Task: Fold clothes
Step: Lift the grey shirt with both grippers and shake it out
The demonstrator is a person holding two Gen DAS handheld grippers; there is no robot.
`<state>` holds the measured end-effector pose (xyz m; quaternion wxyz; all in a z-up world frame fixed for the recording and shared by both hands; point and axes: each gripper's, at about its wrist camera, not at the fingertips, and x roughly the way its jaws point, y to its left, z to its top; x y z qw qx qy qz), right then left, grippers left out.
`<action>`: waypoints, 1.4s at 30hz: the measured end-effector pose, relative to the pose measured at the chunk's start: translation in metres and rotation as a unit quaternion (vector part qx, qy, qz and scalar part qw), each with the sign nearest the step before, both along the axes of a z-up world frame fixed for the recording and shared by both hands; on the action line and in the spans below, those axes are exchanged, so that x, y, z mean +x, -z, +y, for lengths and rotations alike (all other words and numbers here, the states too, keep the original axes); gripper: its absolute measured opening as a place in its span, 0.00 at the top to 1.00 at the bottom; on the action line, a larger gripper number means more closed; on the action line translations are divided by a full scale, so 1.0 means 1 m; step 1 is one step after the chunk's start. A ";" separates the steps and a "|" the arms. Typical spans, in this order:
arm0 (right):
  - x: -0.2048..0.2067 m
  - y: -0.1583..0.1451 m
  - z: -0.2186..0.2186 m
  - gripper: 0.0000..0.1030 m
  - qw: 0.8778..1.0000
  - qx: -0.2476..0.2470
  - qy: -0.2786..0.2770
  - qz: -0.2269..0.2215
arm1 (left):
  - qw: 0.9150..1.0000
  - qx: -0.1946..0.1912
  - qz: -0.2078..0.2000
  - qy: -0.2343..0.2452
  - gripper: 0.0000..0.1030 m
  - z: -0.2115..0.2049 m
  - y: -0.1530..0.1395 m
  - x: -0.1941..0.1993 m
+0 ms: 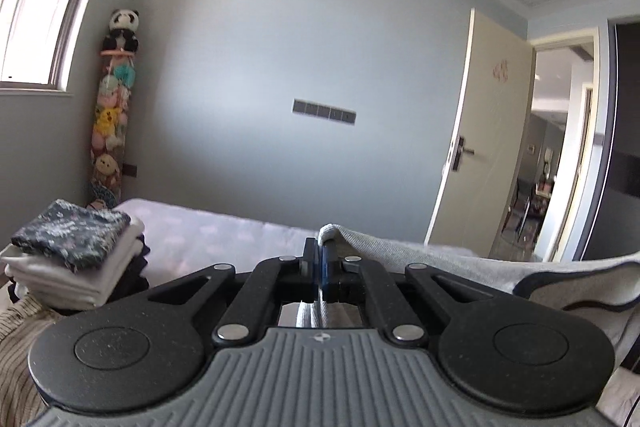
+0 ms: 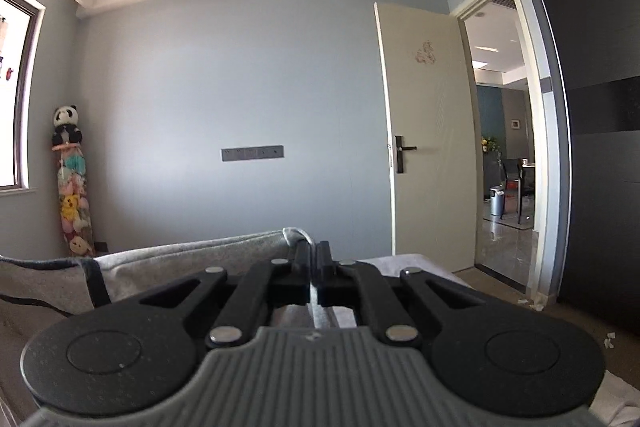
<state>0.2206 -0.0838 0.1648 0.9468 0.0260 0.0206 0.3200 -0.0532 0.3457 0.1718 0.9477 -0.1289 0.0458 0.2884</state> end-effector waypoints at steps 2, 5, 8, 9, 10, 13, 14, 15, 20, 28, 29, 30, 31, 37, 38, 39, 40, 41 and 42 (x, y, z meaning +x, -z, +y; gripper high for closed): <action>-0.016 -0.016 0.001 0.97 1.000 0.005 -0.005 -0.031 | 1.000 0.005 -0.022 -0.001 0.98 -0.003 -0.016 -0.014; -0.036 -0.034 -0.005 0.97 0.997 0.027 0.000 -0.069 | 0.998 0.026 -0.049 0.000 0.98 -0.016 -0.031 -0.033; -0.051 -0.044 -0.013 0.97 0.994 0.051 0.012 -0.094 | 0.996 0.034 -0.081 0.004 0.98 -0.025 -0.040 -0.053; -0.056 -0.047 -0.017 0.97 0.993 0.056 0.014 -0.104 | 0.995 0.035 -0.088 0.003 0.98 -0.027 -0.042 -0.058; -0.061 -0.049 -0.020 0.97 0.992 0.062 0.013 -0.110 | 0.995 0.036 -0.093 0.001 0.98 -0.028 -0.043 -0.064; -0.072 -0.055 -0.029 0.97 0.990 0.066 0.004 -0.122 | 0.995 0.028 -0.100 -0.003 0.98 -0.029 -0.044 -0.077; -0.076 -0.055 -0.031 0.97 0.990 0.064 0.002 -0.127 | 0.995 0.024 -0.097 -0.004 0.98 -0.027 -0.043 -0.079; -0.079 -0.055 -0.032 0.97 0.989 0.061 0.000 -0.132 | 0.996 0.018 -0.092 -0.005 0.98 -0.025 -0.041 -0.080; -0.078 -0.046 -0.027 0.97 0.991 0.038 -0.005 -0.127 | 0.999 -0.012 -0.043 -0.005 0.98 -0.011 -0.021 -0.064; -0.032 0.006 0.013 0.97 0.999 -0.008 0.004 -0.052 | 0.998 -0.039 0.052 -0.022 0.98 0.023 0.049 -0.001; -0.022 0.014 0.019 0.97 0.999 -0.017 0.006 -0.042 | 0.997 -0.045 0.062 -0.023 0.98 0.026 0.058 0.009; -0.012 0.024 0.026 0.97 0.999 -0.027 0.008 -0.032 | 0.996 -0.052 0.071 -0.024 0.98 0.031 0.067 0.019; -0.002 0.033 0.033 0.97 0.999 -0.036 0.010 -0.022 | 0.995 -0.057 0.081 -0.025 0.98 0.036 0.076 0.031; 0.071 0.093 0.084 0.97 0.995 -0.087 0.027 0.039 | 0.987 -0.060 0.142 -0.040 0.98 0.063 0.128 0.113; 0.085 0.102 0.095 0.97 0.994 -0.095 0.030 0.048 | 0.986 -0.060 0.152 -0.043 0.98 0.069 0.136 0.127; 0.099 0.112 0.106 0.97 0.993 -0.104 0.032 0.056 | 0.984 -0.060 0.162 -0.045 0.98 0.077 0.145 0.141; 0.113 0.121 0.117 0.97 0.991 -0.111 0.033 0.063 | 0.982 -0.060 0.172 -0.048 0.98 0.084 0.154 0.155; 0.127 0.129 0.127 0.97 0.990 -0.118 0.036 0.067 | 0.980 -0.061 0.181 -0.050 0.98 0.091 0.163 0.169; 0.140 0.137 0.138 0.97 0.989 -0.124 0.038 0.072 | 0.978 -0.061 0.191 -0.052 0.98 0.099 0.172 0.183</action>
